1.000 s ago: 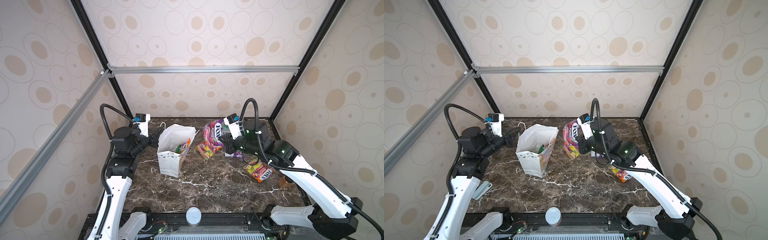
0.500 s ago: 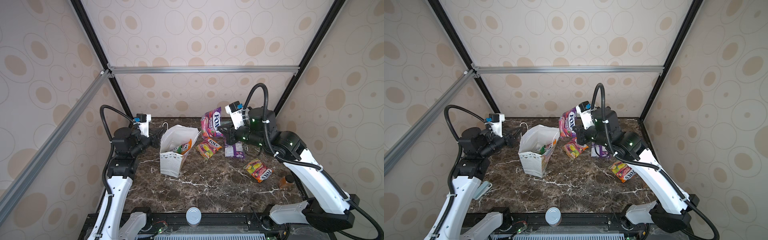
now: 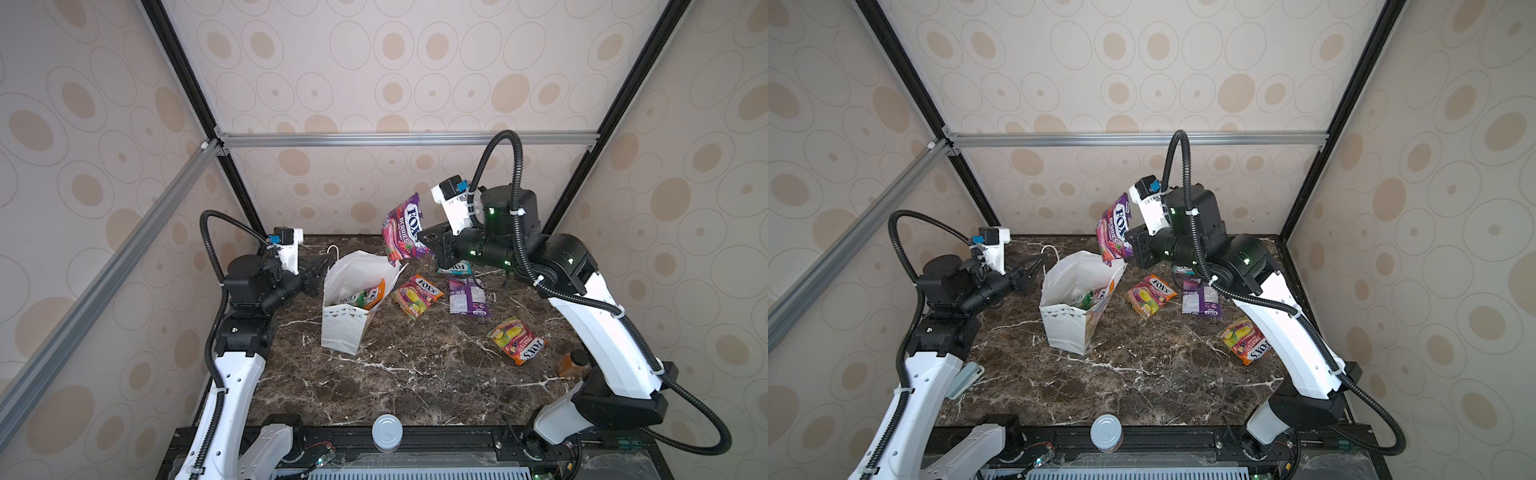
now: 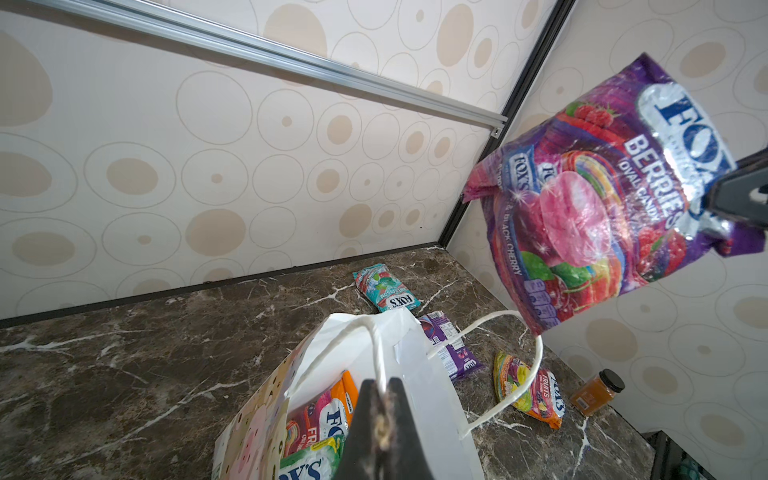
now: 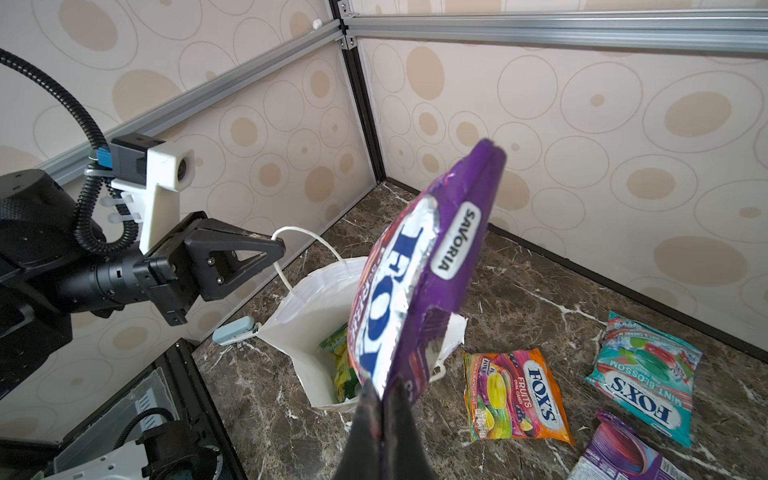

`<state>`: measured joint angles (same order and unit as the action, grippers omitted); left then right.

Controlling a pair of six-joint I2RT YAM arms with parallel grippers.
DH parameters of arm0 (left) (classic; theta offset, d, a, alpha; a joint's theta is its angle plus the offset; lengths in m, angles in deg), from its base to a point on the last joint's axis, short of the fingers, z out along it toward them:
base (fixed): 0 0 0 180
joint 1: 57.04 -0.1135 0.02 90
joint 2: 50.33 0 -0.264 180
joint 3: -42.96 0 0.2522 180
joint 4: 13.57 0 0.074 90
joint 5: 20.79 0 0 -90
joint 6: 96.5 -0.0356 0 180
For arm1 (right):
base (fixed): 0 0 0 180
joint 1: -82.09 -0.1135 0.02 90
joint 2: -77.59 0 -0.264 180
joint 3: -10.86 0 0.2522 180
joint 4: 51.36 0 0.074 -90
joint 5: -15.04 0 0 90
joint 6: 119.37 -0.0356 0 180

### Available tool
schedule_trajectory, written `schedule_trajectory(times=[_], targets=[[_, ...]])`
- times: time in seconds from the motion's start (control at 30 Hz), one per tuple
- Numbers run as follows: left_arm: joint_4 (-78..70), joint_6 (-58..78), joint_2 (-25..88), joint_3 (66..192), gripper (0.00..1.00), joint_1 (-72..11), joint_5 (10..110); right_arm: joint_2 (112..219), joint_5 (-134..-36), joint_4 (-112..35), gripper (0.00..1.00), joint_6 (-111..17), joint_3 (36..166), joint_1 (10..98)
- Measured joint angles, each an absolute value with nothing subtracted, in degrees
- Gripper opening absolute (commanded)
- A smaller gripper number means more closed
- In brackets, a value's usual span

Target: Place the snacks into the paper bag

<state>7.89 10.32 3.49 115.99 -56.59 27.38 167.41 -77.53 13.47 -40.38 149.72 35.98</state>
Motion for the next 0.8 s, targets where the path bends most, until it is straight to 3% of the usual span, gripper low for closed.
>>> schedule_trajectory(times=[0.8], targets=[[8.9, 9.7, 2.7, 116.0, 0.0, -56.5, 30.2, 178.9, -81.1, 18.6, 0.0, -40.4, 153.0, 29.9]])
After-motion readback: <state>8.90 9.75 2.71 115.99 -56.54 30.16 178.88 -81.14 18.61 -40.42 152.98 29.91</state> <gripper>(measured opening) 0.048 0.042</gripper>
